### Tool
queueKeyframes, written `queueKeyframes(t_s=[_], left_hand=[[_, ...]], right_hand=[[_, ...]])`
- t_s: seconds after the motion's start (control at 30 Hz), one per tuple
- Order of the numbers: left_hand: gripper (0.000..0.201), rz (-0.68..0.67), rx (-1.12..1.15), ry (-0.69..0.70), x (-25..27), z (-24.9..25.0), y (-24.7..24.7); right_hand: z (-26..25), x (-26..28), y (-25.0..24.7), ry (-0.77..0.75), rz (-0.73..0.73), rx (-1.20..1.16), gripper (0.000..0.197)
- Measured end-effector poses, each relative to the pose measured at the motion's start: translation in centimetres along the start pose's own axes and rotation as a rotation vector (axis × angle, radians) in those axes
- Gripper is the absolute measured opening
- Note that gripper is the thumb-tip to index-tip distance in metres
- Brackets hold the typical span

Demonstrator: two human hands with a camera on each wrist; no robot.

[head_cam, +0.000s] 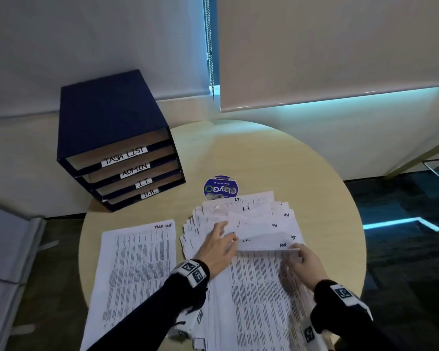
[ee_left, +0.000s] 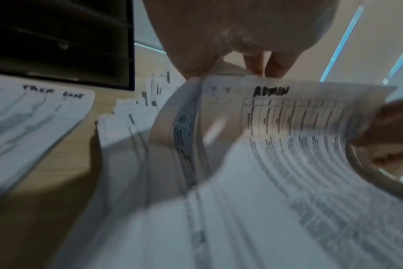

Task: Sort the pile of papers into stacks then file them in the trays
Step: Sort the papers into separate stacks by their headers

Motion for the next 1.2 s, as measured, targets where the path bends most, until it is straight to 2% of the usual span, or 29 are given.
queueKeyframes(t_s=[0.17, 0.3, 0.33, 0.4, 0.47, 0.53, 0.57, 0.67, 0.73, 0.8, 0.9, 0.93, 1.0, 1.07, 1.13, 1.2], left_hand=[[0.063, 0.049, 0.152, -0.336, -2.6, -0.5, 0.7], [0.089, 0.057, 0.303, -0.478, -3.7, -1.5, 1.0], [0.091, 0.07, 0.358, -0.499, -3.8, -1.7, 0.9], [0.082, 0.073, 0.472, -0.516, -4.1, -2.2, 0.5], [0.061, 0.034, 0.518, -0.466, -4.0, -2.2, 0.3], [0.03, 0.027, 0.398, -0.356, -3.5, -1.7, -0.1], [0.02, 0.026, 0.302, -0.294, -3.1, -1.6, -0.3], [0.017, 0.006, 0.089, -0.127, -1.7, -1.3, -0.8], [0.016, -0.016, 0.145, -0.067, -0.4, -0.8, -1.0], [0.007, -0.057, 0.264, -0.056, 1.3, -0.1, -0.6], [0.004, -0.048, 0.29, -0.059, 2.7, 0.4, 0.0], [0.007, -0.046, 0.32, -0.079, 2.6, 0.6, -0.2], [0.029, -0.014, 0.436, -0.173, 1.4, 0.8, -0.8], [0.044, 0.074, 0.525, -0.303, -0.5, 0.2, -1.3], [0.053, 0.082, 0.437, -0.386, -2.2, -0.7, -1.9], [0.067, -0.008, 0.255, -0.443, -3.0, -1.5, -2.0]], right_hand=[[-0.2, 0.6, -0.1, 0.027, -0.02, -0.048, 0.01], [-0.4, 0.9, 0.0, 0.042, -0.01, -0.085, 0.017], [-0.4, 0.9, 0.0, 0.044, -0.01, -0.092, 0.017], [-0.4, 0.9, -0.1, 0.043, -0.018, -0.089, 0.019], [-0.5, 0.9, -0.2, 0.033, -0.026, -0.077, 0.022], [-0.3, 0.9, -0.3, 0.008, -0.024, -0.082, 0.023], [-0.2, 0.9, -0.4, -0.008, -0.023, -0.079, 0.023], [-0.1, 0.9, -0.3, -0.018, -0.026, -0.067, 0.022], [-0.3, 1.0, -0.3, -0.007, -0.033, -0.078, 0.024], [-0.3, 1.0, -0.3, 0.013, -0.036, -0.086, 0.031], [0.0, 1.0, -0.1, 0.016, -0.035, -0.079, 0.029], [0.0, 0.9, -0.1, 0.012, -0.038, -0.081, 0.025], [0.0, 0.8, -0.1, 0.012, -0.042, -0.073, 0.022], [-0.1, 0.4, -0.1, 0.011, -0.041, -0.056, 0.024], [-0.3, 0.2, 0.0, 0.019, -0.054, -0.035, 0.02], [-0.4, 0.0, 0.1, 0.027, -0.062, -0.019, 0.012]])
Point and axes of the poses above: each hand's wrist, its own x-axis away from the middle knuckle, its own y-axis out of the palm, z = x × y, the point moved 1 cm from there along -x, towards the middle knuckle, and after that the axes turned 8 degrees about y, right-handed, at the moved point
